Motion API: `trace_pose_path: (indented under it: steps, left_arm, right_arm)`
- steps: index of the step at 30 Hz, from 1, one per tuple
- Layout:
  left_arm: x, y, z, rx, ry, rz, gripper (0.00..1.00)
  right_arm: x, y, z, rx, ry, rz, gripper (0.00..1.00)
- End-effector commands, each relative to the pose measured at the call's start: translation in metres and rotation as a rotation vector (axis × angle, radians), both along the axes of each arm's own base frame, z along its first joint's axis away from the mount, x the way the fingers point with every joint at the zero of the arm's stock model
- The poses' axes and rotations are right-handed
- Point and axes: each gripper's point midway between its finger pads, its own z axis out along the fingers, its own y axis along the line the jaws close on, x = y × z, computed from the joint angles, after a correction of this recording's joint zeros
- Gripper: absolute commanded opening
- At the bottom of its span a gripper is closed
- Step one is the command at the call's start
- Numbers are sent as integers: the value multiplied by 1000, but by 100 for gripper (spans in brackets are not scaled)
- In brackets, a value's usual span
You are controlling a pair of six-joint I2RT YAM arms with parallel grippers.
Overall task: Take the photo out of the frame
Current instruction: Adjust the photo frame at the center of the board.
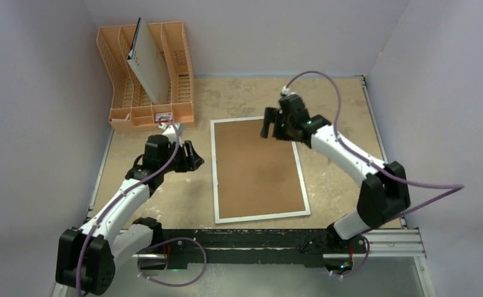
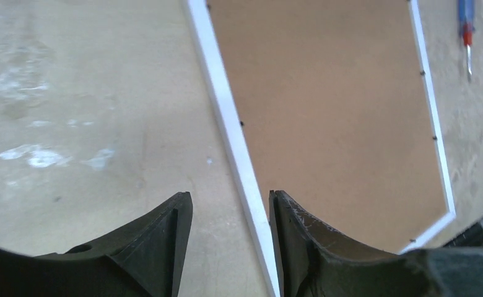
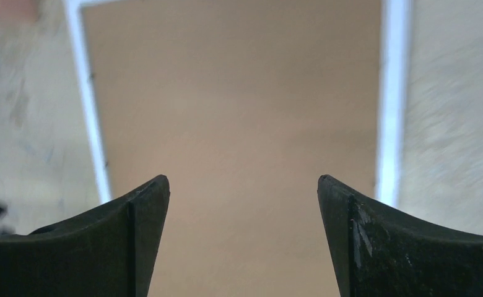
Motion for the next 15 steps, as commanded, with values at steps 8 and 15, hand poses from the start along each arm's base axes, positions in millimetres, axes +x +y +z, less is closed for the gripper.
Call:
trace_pose_path:
  steps: [8,15]
  left_arm:
    - [-7,77,-23,45,196,424,72]
    - [-1,90,-25,11,159,494,79]
  right_arm:
    - [-159,119,-17,-17,-46,86,82]
    - [-203,175,-42,-113,-36,150,81]
